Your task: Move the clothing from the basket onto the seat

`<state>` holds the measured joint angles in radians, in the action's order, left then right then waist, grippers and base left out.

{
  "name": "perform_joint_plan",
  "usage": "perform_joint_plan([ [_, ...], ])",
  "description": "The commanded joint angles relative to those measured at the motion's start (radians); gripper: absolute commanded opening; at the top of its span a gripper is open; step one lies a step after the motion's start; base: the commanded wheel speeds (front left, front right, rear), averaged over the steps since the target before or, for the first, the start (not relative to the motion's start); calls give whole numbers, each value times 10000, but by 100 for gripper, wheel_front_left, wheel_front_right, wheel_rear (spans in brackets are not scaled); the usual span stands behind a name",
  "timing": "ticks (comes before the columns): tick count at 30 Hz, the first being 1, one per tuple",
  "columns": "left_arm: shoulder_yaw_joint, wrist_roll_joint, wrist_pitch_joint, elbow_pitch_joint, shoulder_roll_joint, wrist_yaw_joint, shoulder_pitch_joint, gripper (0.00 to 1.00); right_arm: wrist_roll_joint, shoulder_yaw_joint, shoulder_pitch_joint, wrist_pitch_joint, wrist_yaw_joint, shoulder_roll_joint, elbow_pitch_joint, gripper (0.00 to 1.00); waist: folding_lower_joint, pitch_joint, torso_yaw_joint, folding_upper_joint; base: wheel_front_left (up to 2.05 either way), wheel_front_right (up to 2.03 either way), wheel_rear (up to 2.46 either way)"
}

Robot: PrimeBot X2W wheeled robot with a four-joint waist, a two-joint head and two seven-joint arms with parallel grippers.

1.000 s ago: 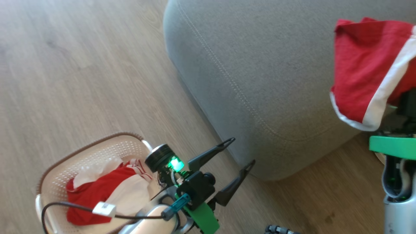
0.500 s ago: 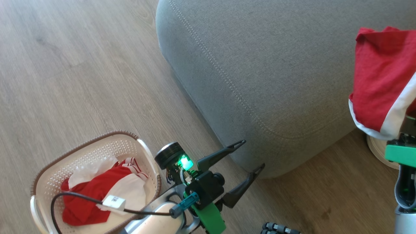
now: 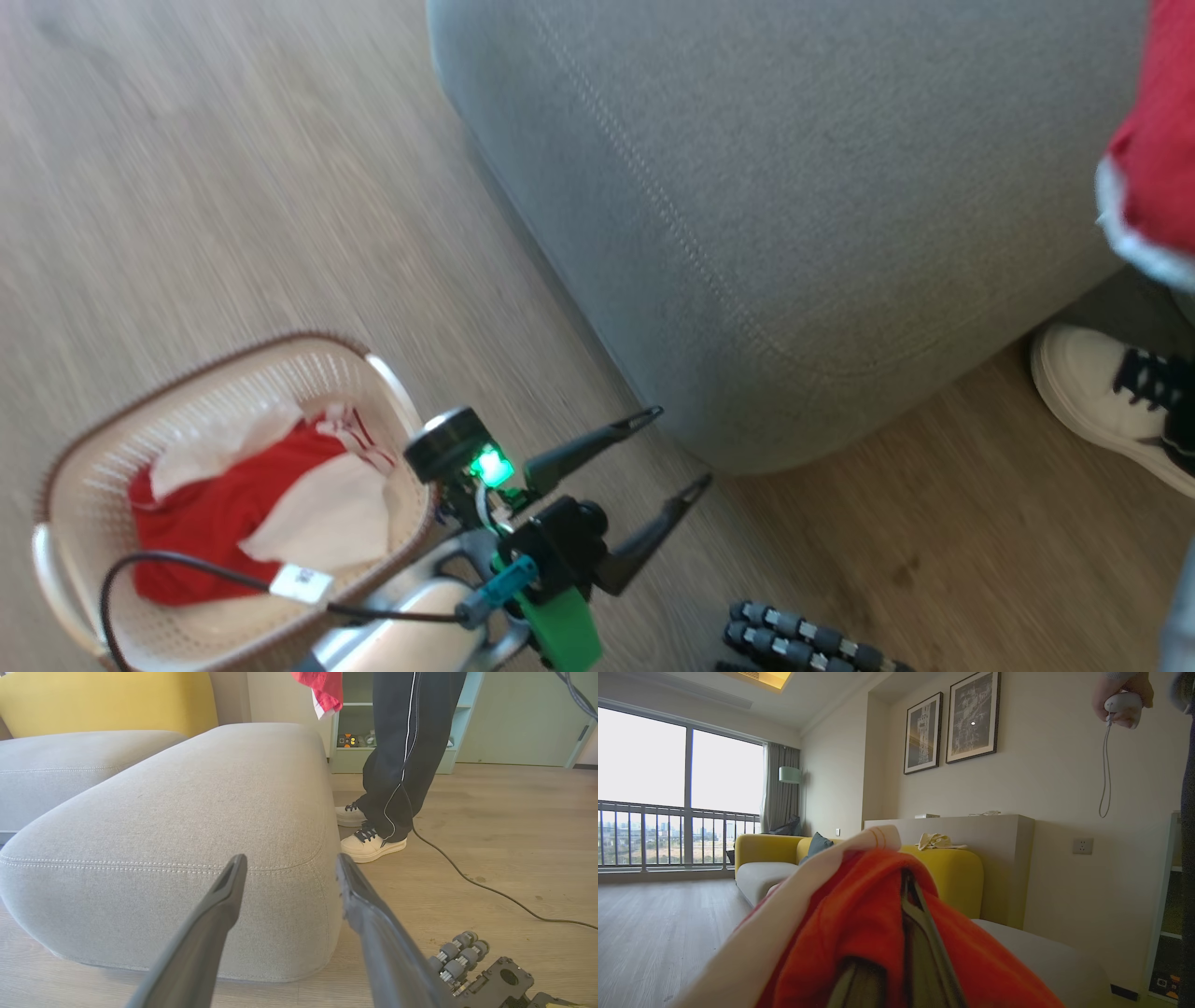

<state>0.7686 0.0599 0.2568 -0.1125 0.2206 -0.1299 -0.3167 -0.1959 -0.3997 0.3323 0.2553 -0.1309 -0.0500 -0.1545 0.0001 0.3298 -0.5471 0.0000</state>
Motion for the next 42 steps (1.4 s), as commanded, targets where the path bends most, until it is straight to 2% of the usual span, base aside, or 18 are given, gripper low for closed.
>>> perform_joint_plan([
  [1,-281,-85,49,373,155,-7,-487,100,-161,38,598,65,2,-294,-257,0,-1,631,-93,0,0,0,0],
  [9,-86,-548,49,441,1138,-6,-1002,100,-714,-621,2872,65,2,-522,608,0,-1,2563,-170,0,0,0,0],
  [16,166,-501,49,606,1857,-7,-1602,100,-1100,-1045,5086,65,2,-1198,2228,0,-1,3944,-43,0,0,0,0],
  [22,32,-594,49,733,2426,61,-2113,100,-725,-1122,6566,65,2,-1773,3881,0,-1,4828,157,0,0,0,0],
  [23,32,-594,49,733,2426,61,-2113,100,-725,-1122,6566,65,2,-1773,3881,0,-1,4828,157,0,0,0,0],
  [26,-146,-602,49,894,2597,215,-2194,100,-795,-1542,7356,65,2,-1941,5019,0,-1,5081,280,0,0,0,0],
  [30,-130,-630,49,1053,2665,308,-2213,100,-361,-1884,8073,65,2,-2493,6402,0,-1,5366,669,0,0,0,0],
  [36,-77,-588,49,1132,2591,452,-2223,100,45,-2276,8885,65,2,-2666,8068,0,-1,5673,1100,0,0,0,0],
  [42,-200,-458,49,1214,2488,584,-2318,100,305,-1788,9302,65,2,-2630,9674,0,-1,5890,1354,0,0,0,0],
])
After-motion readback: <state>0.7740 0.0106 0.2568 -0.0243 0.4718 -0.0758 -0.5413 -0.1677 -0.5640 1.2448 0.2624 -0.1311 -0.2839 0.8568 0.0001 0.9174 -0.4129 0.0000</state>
